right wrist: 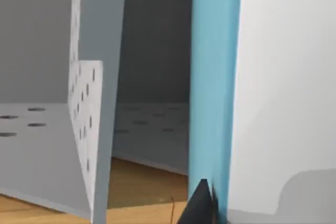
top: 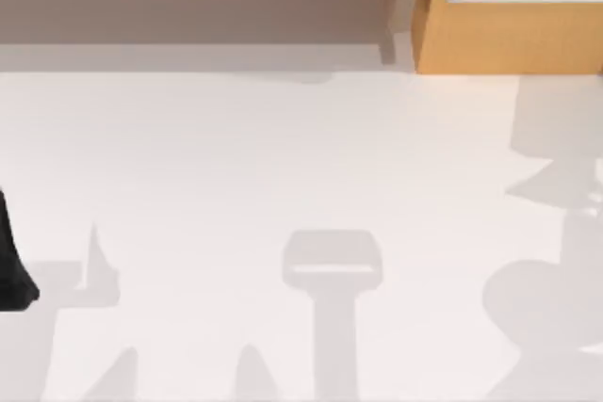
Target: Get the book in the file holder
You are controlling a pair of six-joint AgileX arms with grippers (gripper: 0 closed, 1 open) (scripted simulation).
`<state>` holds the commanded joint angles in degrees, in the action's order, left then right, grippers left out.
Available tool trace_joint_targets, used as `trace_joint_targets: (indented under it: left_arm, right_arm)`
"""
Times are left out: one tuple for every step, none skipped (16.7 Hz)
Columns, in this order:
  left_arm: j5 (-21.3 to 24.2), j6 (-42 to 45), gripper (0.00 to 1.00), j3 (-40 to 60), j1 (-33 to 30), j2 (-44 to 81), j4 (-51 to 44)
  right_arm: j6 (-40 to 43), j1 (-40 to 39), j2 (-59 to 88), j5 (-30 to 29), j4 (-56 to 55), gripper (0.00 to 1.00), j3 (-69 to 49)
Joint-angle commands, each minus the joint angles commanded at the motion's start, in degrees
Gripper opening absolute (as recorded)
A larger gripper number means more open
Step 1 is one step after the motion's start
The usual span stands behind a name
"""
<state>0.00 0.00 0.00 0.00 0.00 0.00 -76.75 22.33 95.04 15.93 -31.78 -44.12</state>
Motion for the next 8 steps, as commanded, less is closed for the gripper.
trace_joint_targets:
  left_arm:
    - [0.00, 0.00, 1.00, 0.00, 0.00, 0.00, 0.00]
    - [0.00, 0.00, 1.00, 0.00, 0.00, 0.00, 0.00]
    - [0.00, 0.00, 1.00, 0.00, 0.00, 0.00, 0.00]
    - [0.00, 0.00, 1.00, 0.00, 0.00, 0.00, 0.00]
    - [0.00, 0.00, 1.00, 0.00, 0.00, 0.00, 0.00]
    - [0.00, 0.00, 1.00, 0.00, 0.00, 0.00, 0.00]
    - [0.00, 0.00, 1.00, 0.00, 0.00, 0.00, 0.00]
    - [0.00, 0.00, 1.00, 0.00, 0.00, 0.00, 0.00]
  right_arm:
    - [-1.34, 1.80, 2.07, 1.66, -1.58, 0.00, -1.16]
    - [-2.47, 3.09, 4.11, 3.19, -3.01, 0.00, -2.37]
    - [-3.52, 4.25, 6.10, 4.67, -4.37, 0.00, -3.55]
    - [-4.38, 5.09, 7.90, 5.95, -5.51, 0.00, -4.61]
    - [-5.10, 5.80, 9.47, 7.07, -6.47, 0.00, -5.51]
    - [-5.68, 6.36, 10.80, 7.99, -7.24, 0.00, -6.22]
    - [-6.03, 6.72, 11.65, 8.56, -7.69, 0.00, -6.63]
    - [-6.29, 7.01, 12.31, 9.00, -8.02, 0.00, -6.93]
